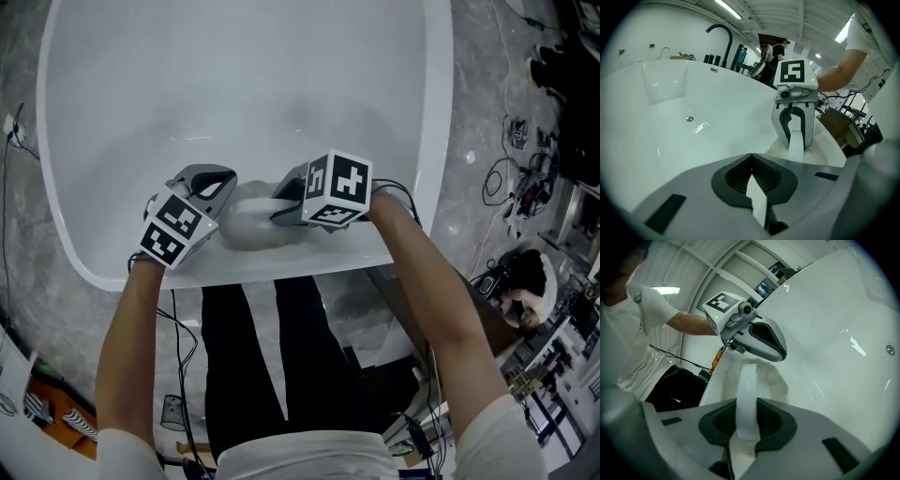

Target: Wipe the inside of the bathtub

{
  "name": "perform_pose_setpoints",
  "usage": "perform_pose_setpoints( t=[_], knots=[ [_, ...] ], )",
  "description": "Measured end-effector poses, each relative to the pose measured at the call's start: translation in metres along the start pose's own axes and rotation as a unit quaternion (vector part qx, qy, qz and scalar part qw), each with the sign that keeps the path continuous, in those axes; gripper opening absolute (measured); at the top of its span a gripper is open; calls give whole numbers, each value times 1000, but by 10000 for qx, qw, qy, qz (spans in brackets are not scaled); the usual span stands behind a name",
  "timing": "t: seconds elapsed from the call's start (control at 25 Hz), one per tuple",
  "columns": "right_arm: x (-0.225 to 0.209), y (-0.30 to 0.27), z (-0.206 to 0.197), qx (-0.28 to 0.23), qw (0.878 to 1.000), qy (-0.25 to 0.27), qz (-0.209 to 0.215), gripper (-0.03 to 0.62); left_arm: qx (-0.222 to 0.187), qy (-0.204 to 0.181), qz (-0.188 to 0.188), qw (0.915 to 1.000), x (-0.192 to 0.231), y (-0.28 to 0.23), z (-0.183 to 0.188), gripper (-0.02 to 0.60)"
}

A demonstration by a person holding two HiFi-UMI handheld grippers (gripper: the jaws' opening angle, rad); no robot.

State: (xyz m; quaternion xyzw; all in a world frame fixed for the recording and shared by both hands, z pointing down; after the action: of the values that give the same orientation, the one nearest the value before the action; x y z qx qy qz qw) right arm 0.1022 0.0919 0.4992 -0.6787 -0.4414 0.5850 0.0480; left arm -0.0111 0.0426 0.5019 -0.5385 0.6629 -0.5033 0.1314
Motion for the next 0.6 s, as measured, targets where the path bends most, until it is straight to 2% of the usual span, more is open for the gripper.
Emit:
perform_pose_setpoints(
  t=[0.6],
  knots=[
    [38,27,-17,15,9992,152,362,94,-232,-52,-119,9996,-15,-3,27,8]
  ],
)
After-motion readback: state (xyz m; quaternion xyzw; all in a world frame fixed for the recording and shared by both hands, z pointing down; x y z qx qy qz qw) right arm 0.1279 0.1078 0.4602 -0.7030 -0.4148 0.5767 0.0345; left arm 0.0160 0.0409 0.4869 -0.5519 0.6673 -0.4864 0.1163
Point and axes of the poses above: the fingertips, and each gripper's own axes: y backward along the fingers, x to its left, z out of its top, the point moved 6 cm from there along y, backward along the fingers, and after that the axes turned 8 degrees about x, right-handed, at the moved point
